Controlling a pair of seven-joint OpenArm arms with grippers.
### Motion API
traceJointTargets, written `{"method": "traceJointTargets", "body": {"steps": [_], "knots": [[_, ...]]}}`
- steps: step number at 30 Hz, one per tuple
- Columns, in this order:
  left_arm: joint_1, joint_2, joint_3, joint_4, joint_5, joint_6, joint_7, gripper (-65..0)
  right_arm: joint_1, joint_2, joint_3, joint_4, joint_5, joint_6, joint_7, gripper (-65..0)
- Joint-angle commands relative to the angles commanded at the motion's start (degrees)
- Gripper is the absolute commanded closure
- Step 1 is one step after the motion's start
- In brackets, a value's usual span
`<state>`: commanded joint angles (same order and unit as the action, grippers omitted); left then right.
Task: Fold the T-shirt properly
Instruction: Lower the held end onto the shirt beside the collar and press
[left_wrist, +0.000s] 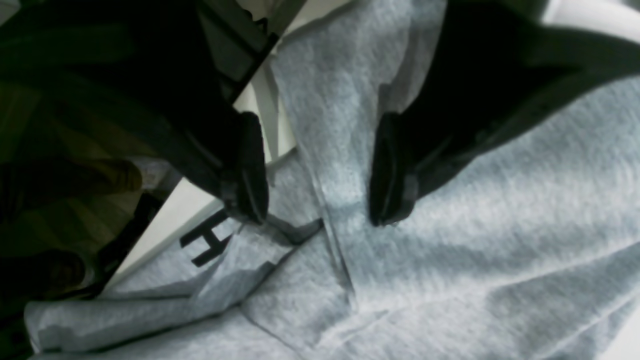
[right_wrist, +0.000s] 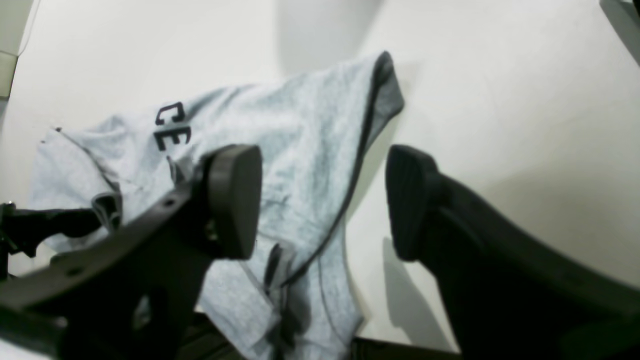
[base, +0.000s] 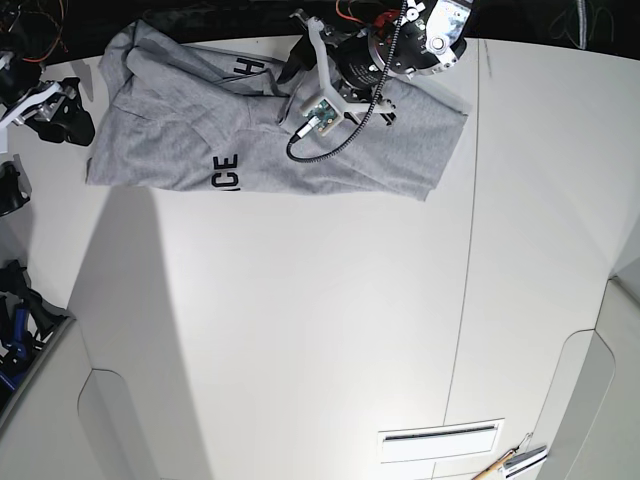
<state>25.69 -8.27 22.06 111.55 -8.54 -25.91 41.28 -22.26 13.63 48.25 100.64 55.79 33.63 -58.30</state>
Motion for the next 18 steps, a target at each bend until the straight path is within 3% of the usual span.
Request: {"method": "traceJointTargets", "body": {"steps": [2, 7, 10, 12, 18], "knots": [[0.0, 0.0, 0.0, 0.0, 1.62, -0.02, -0.22, -21.3, 0.0, 0.0, 0.0, 0.0, 0.0, 0.0, -0.02, -38.6], [0.02, 0.0, 0.0, 0.0, 5.84, -0.02, -0.35, -17.1, 0.02, 0.0, 0.0, 0.0, 0.13, 0.0, 0.0, -38.6], [0.0, 0.0, 0.0, -1.25, 7.15, -0.02, -0.39, -9.0, 0.0, -0.02, 0.0, 0.0, 0.15, 0.0, 0.0, -38.6], [-0.13, 0.0, 0.0, -2.95, 7.21, -0.02, -0.44, 0.0, 0.02, 0.0, 0.0, 0.0, 0.17, 0.0, 0.0, -38.6], [-0.79, 0.0, 0.0, -1.97, 7.06, 1.55, -1.16, 0.0, 0.02, -0.02, 0.0, 0.0, 0.17, 0.0, 0.02, -38.6]]}}
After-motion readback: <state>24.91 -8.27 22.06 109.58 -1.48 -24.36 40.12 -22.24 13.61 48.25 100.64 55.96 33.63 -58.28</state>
